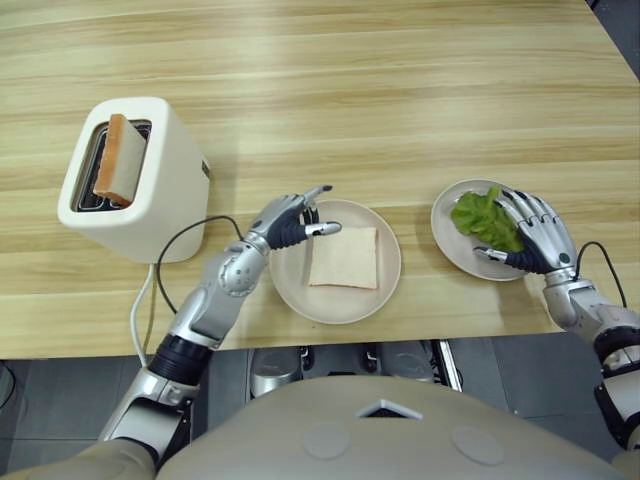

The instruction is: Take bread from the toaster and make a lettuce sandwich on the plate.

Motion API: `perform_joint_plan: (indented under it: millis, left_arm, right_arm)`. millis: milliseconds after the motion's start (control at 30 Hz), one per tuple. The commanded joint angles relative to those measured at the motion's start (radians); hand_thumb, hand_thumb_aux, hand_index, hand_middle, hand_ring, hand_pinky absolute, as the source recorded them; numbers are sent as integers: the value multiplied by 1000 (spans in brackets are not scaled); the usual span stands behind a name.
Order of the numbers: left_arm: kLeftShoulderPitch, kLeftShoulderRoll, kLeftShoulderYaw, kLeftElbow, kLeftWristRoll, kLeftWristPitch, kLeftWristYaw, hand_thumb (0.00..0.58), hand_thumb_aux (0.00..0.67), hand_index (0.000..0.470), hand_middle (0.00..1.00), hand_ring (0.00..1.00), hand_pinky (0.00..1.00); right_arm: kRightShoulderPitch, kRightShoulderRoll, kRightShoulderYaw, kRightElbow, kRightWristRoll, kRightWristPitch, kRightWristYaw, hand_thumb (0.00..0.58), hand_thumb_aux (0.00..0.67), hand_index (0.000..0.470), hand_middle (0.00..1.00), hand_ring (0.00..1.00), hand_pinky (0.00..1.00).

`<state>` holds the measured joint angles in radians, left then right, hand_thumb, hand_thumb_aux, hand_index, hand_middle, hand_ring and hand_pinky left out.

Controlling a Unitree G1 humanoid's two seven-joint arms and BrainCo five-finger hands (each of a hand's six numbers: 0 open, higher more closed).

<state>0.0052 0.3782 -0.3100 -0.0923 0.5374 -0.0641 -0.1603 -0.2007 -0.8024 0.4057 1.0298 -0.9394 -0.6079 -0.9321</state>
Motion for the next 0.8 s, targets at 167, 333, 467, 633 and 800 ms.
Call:
perform_joint_plan:
  millis: [167,333,467,633,800]
  left_arm:
    - [-14,5,47,-23,-10,-7,11,0,0,0,0,0,0]
    - [-11,-7,40,7,-11,-25,17,0,0,0,0,0,0]
    - [-19,-13,41,24,-7,-39,25,0,0,0,0,0,0]
    - [-27,-10,68,9,-21,-47,37,0,0,0,0,0,0]
    - [-32,-15,113,-25,-53,-46,54,0,0,0,0,0,0]
  right_arm:
    - [-14,-9,28,8,7,-3,-28,580,670,460,0,0,0]
    - [-18,-2,14,3,35,-46,-53,580,670,460,0,0,0]
    - [-17,-8,7,-29,41,-75,-103,580,670,460,0,0,0]
    - [-23,-30,-38,-111,86,-129,-120,580,670,460,1000,1000,1000]
    - [-37,-49,-81,-303,114,-143,-51,580,670,460,1000,1000,1000]
